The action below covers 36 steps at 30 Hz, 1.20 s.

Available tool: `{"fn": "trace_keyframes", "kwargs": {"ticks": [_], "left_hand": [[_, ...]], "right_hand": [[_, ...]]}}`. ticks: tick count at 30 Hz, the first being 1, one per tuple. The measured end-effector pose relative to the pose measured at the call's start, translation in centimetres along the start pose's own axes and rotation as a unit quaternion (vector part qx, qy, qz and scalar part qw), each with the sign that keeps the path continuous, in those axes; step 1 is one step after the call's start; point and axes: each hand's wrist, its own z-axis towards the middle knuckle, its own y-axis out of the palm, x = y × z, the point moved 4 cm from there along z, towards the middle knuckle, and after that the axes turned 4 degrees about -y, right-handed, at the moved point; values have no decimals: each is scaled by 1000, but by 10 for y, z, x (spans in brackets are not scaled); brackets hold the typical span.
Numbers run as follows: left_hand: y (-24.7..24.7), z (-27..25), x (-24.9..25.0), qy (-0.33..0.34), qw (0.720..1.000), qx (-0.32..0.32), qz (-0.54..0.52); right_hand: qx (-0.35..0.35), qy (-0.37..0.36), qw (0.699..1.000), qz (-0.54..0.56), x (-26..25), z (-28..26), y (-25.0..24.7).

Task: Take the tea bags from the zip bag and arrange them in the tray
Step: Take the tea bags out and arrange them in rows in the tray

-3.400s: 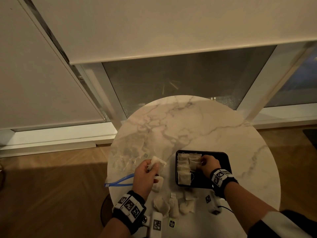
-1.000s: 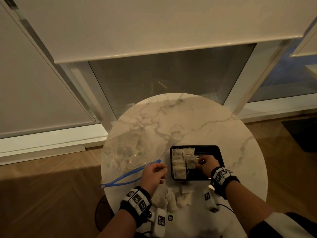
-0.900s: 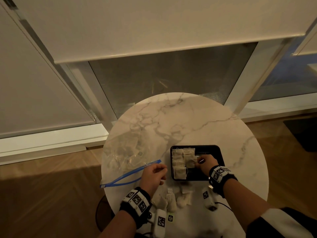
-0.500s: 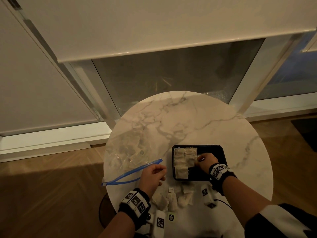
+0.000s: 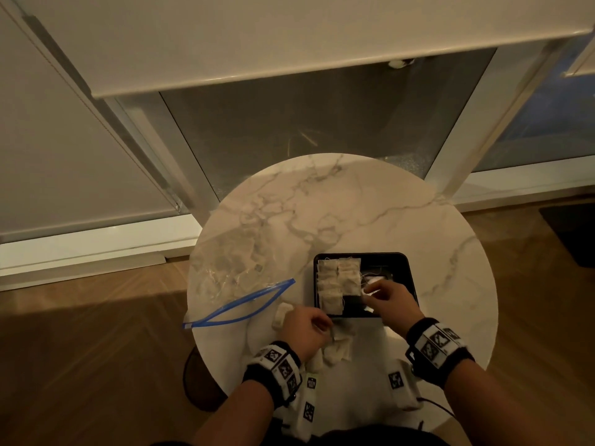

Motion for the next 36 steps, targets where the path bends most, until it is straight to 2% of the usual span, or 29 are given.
{"fn": "trace_keyframes", "kwargs": {"ticks": [2, 6, 13, 17, 25, 31, 36], "left_hand": [[9, 2, 3, 25, 995, 2, 97], [30, 6, 7, 57, 974, -27, 219], [48, 11, 4, 64, 946, -40, 316], [50, 12, -3, 51, 944, -34, 325], [50, 3, -25, 69, 950, -15, 303], [56, 4, -27, 63, 934, -16, 351], [43, 0, -20, 62, 948, 22, 312]], "right_hand": [[-9, -21, 1000, -3, 2, -18, -2], [-14, -37, 999, -34, 13, -40, -9], [-17, -15, 998, -54, 27, -55, -10], [-21, -11, 998, -59, 28, -61, -10], [-48, 7, 995, -89, 27, -68, 8], [-111, 65, 984, -125, 32, -69, 36], [-112, 96, 982, -119, 40, -73, 47]]}}
